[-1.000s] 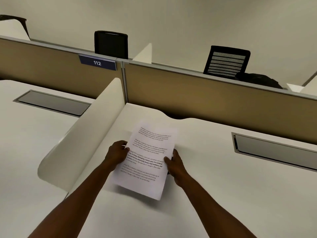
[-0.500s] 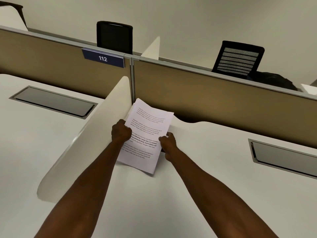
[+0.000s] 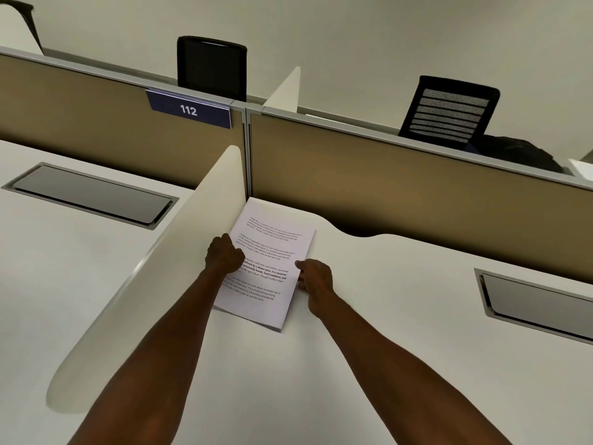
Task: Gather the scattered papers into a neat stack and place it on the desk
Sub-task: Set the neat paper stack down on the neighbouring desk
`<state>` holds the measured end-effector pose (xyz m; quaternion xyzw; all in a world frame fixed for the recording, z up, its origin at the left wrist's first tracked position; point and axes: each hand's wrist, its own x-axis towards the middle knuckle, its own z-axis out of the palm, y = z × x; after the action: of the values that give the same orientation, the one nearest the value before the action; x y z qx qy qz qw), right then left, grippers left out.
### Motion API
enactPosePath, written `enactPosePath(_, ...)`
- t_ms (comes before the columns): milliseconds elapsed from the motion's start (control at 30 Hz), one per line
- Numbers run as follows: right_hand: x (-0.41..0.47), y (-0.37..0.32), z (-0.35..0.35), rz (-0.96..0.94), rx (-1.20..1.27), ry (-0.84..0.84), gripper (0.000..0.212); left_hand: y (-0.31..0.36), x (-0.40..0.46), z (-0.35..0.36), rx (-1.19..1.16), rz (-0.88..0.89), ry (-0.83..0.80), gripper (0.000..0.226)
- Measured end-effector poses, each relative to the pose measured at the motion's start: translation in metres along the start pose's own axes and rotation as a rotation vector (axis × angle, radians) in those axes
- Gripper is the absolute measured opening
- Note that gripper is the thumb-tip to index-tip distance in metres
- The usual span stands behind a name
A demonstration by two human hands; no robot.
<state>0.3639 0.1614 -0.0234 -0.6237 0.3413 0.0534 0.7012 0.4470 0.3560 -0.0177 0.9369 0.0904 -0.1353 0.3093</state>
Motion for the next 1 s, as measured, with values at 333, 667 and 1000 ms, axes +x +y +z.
enactPosePath(333,0.006,0.001,0.000,-0.097,-0.201,-0.086,0.041,0.009,0.009,0.011,0.164,0.069,0.000,0.093)
enactPosePath(667,-0.005,-0.007,-0.012,-0.076,-0.128,-0.175,0.059,0.005,0.007,0.015,-0.001,0.106,0.070,0.095)
enactPosePath(1000,-0.017,-0.015,-0.043,-0.208,-0.413,-0.137,0.073,0.022,-0.024,0.005,0.019,0.365,0.200,0.073)
